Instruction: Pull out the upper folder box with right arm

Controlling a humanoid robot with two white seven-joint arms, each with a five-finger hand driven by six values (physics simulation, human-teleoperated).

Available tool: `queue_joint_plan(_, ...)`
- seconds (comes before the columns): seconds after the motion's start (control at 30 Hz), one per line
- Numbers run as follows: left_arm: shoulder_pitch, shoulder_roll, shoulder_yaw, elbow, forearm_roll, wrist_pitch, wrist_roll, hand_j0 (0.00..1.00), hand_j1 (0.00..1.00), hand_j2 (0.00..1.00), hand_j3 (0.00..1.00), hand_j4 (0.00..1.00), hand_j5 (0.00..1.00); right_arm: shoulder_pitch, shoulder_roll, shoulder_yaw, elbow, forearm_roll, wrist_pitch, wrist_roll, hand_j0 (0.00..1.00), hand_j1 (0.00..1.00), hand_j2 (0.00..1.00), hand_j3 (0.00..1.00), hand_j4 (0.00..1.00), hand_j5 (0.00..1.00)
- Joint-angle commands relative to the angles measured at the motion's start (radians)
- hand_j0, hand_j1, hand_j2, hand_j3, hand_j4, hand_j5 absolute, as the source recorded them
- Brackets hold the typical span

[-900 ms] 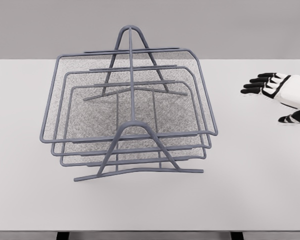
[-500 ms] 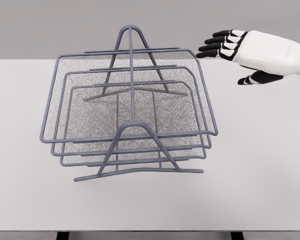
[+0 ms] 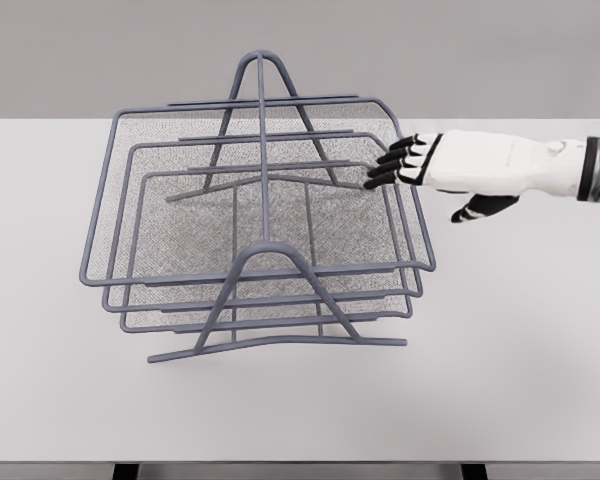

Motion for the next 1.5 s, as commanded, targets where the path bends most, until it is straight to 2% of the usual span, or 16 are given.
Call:
queue_joint_plan(0.0, 0.000, 0.000, 0.000, 0.000, 0.000, 0.000, 0.000, 1.00, 1.00, 1.00, 1.00, 1.00, 1.00, 0.000, -0.032, 0.013, -0.001, -0.002, 0.003, -0.001, 1.00, 1.00, 1.00, 1.00, 1.00, 1.00)
queue_joint_plan(0.23, 0.000, 0.000, 0.000, 0.000, 0.000, 0.000, 0.000, 1.00, 1.00, 1.00, 1.00, 1.00, 1.00, 0.000, -0.046, 0.078, -0.001, 0.028, 0.003, -0.001, 1.00, 1.00, 1.00, 1.00, 1.00, 1.00)
queue_joint_plan(0.67, 0.000, 0.000, 0.000, 0.000, 0.001, 0.000, 0.000, 1.00, 1.00, 1.00, 1.00, 1.00, 1.00, -0.002, -0.172, 0.062, -0.005, 0.015, 0.003, -0.001, 1.00, 1.00, 1.00, 1.00, 1.00, 1.00)
queue_joint_plan(0.93, 0.000, 0.000, 0.000, 0.000, 0.001, 0.000, 0.000, 1.00, 1.00, 1.00, 1.00, 1.00, 1.00, -0.003, -0.225, 0.061, -0.002, -0.011, 0.003, -0.001, 1.00, 1.00, 1.00, 1.00, 1.00, 1.00)
queue_joint_plan(1.1, 0.000, 0.000, 0.000, 0.000, 0.001, 0.000, 0.000, 1.00, 1.00, 1.00, 1.00, 1.00, 1.00, 0.000, -0.228, 0.039, -0.001, -0.011, 0.003, -0.001, 1.00, 1.00, 1.00, 1.00, 1.00, 1.00)
queue_joint_plan(1.23, 0.000, 0.000, 0.000, 0.000, 0.001, 0.000, 0.000, 1.00, 1.00, 1.00, 1.00, 1.00, 1.00, 0.000, -0.268, 0.032, -0.004, -0.031, 0.003, -0.001, 1.00, 1.00, 1.00, 1.00, 1.00, 1.00)
queue_joint_plan(1.47, 0.000, 0.000, 0.000, 0.000, 0.001, 0.000, 0.000, 1.00, 1.00, 1.00, 1.00, 1.00, 1.00, 0.006, -0.270, 0.035, -0.002, -0.025, 0.003, -0.001, 1.00, 1.00, 1.00, 1.00, 1.00, 1.00)
